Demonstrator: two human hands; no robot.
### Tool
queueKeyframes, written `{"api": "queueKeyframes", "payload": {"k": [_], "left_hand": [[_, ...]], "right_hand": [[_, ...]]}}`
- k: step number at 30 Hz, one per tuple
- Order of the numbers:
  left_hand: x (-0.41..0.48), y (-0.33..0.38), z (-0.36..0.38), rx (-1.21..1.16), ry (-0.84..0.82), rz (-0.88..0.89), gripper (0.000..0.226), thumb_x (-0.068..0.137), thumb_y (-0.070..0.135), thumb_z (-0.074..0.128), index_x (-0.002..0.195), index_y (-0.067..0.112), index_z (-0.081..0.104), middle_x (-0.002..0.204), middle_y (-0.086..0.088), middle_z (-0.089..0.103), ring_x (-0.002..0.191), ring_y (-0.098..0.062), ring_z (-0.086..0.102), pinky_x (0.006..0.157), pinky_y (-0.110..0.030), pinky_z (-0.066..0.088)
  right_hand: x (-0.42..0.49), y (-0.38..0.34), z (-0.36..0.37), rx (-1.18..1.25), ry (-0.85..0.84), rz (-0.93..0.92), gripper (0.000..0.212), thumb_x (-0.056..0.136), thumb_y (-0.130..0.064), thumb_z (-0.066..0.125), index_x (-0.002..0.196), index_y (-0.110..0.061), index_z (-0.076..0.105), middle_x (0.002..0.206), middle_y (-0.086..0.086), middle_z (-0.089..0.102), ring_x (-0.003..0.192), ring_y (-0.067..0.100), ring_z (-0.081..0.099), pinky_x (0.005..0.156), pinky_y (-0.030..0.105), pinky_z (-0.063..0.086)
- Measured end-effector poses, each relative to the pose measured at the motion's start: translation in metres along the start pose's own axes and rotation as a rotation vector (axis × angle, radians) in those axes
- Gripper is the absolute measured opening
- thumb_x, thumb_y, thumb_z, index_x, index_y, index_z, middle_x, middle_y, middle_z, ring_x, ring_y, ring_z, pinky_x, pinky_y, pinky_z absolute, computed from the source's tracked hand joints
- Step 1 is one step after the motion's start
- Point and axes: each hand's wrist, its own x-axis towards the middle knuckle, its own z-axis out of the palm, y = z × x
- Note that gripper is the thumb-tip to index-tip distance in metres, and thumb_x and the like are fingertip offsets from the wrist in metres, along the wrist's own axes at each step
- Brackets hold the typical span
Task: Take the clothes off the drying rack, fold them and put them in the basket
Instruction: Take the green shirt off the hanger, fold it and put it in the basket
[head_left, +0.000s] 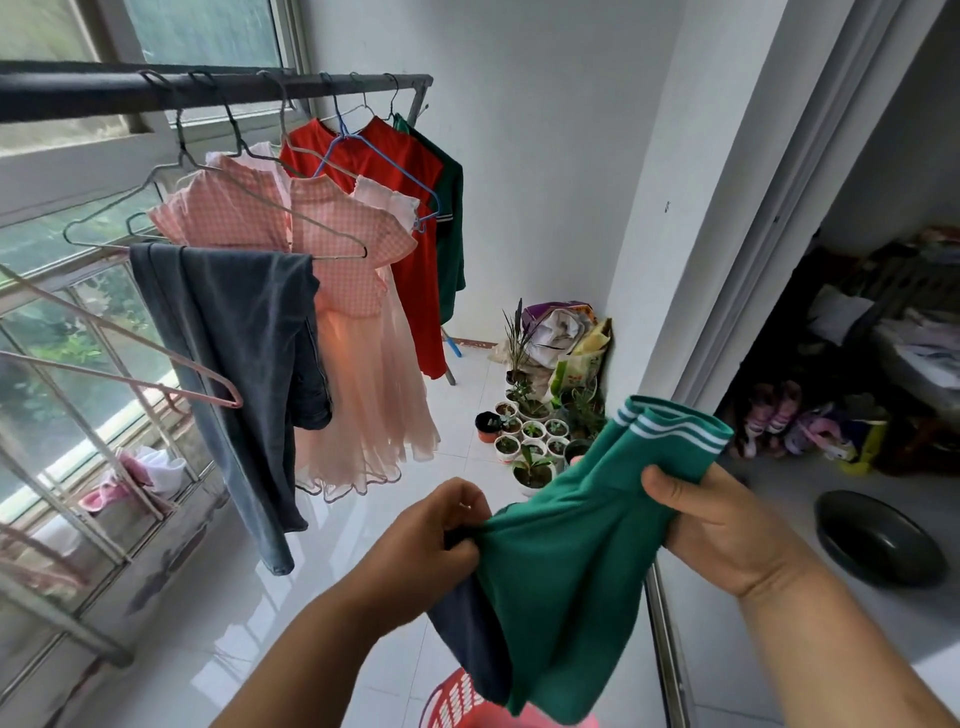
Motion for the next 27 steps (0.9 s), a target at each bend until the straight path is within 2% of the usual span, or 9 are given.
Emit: {"api": "queueKeyframes", "payload": {"k": [3, 6, 8, 10, 14, 19, 23, 25, 27], "left_hand": [[0.006, -0.003, 0.002, 0.159, -0.078, -0.011, 0.039, 0.079, 0.004, 0.049, 0.083, 0.041, 0.058, 0.081, 0.023, 0.063, 0.074, 0.001, 0.056, 0.065, -0.015, 0.044], [0.015, -0.004, 0.004, 0.24, -0.148, 0.042, 0.038, 0.08, 0.003, 0.05, 0.088, 0.038, 0.063, 0.118, 0.023, 0.06, 0.101, 0.001, 0.057, 0.088, -0.022, 0.049], [0.018, -0.005, 0.007, 0.284, -0.224, 0.086, 0.035, 0.08, 0.001, 0.05, 0.094, 0.029, 0.066, 0.134, 0.025, 0.05, 0.111, 0.003, 0.052, 0.095, -0.014, 0.042], [0.02, -0.01, 0.013, 0.282, -0.317, 0.084, 0.039, 0.078, -0.001, 0.048, 0.101, 0.022, 0.069, 0.126, 0.022, 0.058, 0.107, 0.002, 0.055, 0.093, -0.012, 0.043], [0.018, -0.029, 0.023, 0.32, -0.319, -0.018, 0.03, 0.079, 0.001, 0.049, 0.095, 0.016, 0.069, 0.095, 0.003, 0.068, 0.093, -0.014, 0.062, 0.086, -0.034, 0.052], [0.015, -0.062, 0.028, 0.452, -0.091, -0.054, 0.03, 0.083, 0.003, 0.052, 0.1, 0.019, 0.072, 0.101, 0.015, 0.064, 0.095, -0.012, 0.059, 0.085, -0.025, 0.047], [0.011, -0.083, 0.034, 0.567, -0.1, 0.007, 0.036, 0.078, 0.033, 0.044, 0.099, 0.021, 0.072, 0.102, 0.015, 0.066, 0.093, -0.009, 0.059, 0.08, -0.029, 0.051], [0.01, -0.101, 0.039, 0.636, -0.145, 0.115, 0.019, 0.077, 0.02, 0.059, 0.092, 0.019, 0.072, 0.096, 0.009, 0.07, 0.087, -0.012, 0.063, 0.07, -0.034, 0.056], [0.008, -0.119, 0.047, 0.725, -0.209, 0.181, 0.02, 0.071, 0.004, 0.073, 0.085, 0.018, 0.07, 0.086, 0.006, 0.07, 0.077, -0.017, 0.064, 0.057, -0.037, 0.057]], "right_hand": [[0.0, 0.005, 0.001, 0.019, -0.019, 0.032, 0.07, 0.051, -0.024, 0.096, 0.111, 0.001, 0.071, 0.123, 0.027, 0.063, 0.113, 0.04, 0.063, 0.086, 0.043, 0.056], [0.002, 0.007, 0.004, 0.014, -0.028, 0.042, 0.067, 0.046, -0.024, 0.098, 0.105, -0.002, 0.075, 0.113, 0.022, 0.07, 0.103, 0.035, 0.069, 0.079, 0.038, 0.058], [0.003, 0.011, 0.003, 0.002, -0.069, 0.056, 0.067, 0.05, -0.024, 0.096, 0.109, -0.001, 0.073, 0.117, 0.023, 0.068, 0.107, 0.036, 0.067, 0.083, 0.041, 0.057], [0.003, 0.018, -0.001, -0.011, -0.118, 0.062, 0.066, 0.058, -0.023, 0.094, 0.115, 0.001, 0.069, 0.124, 0.026, 0.063, 0.113, 0.039, 0.063, 0.091, 0.043, 0.054], [-0.005, 0.026, -0.013, -0.139, -0.12, 0.048, 0.042, 0.069, -0.02, 0.085, 0.109, -0.012, 0.075, 0.116, 0.01, 0.071, 0.109, 0.025, 0.067, 0.088, 0.03, 0.054], [-0.015, 0.045, -0.03, -0.402, 0.08, 0.027, 0.032, 0.075, -0.003, 0.069, 0.104, -0.018, 0.075, 0.111, 0.0, 0.074, 0.105, 0.013, 0.069, 0.085, 0.019, 0.052], [-0.031, 0.081, -0.047, -0.406, 0.105, 0.101, 0.033, 0.072, -0.001, 0.072, 0.104, -0.007, 0.073, 0.104, 0.004, 0.076, 0.099, 0.014, 0.071, 0.08, 0.018, 0.053], [-0.038, 0.102, -0.056, -0.391, 0.112, 0.143, 0.03, 0.069, 0.0, 0.075, 0.099, -0.006, 0.074, 0.098, 0.007, 0.077, 0.092, 0.014, 0.072, 0.076, 0.019, 0.054], [-0.045, 0.123, -0.064, -0.376, 0.121, 0.198, 0.022, 0.067, -0.001, 0.077, 0.088, -0.008, 0.077, 0.088, 0.006, 0.076, 0.083, 0.01, 0.071, 0.07, 0.017, 0.052]]}}
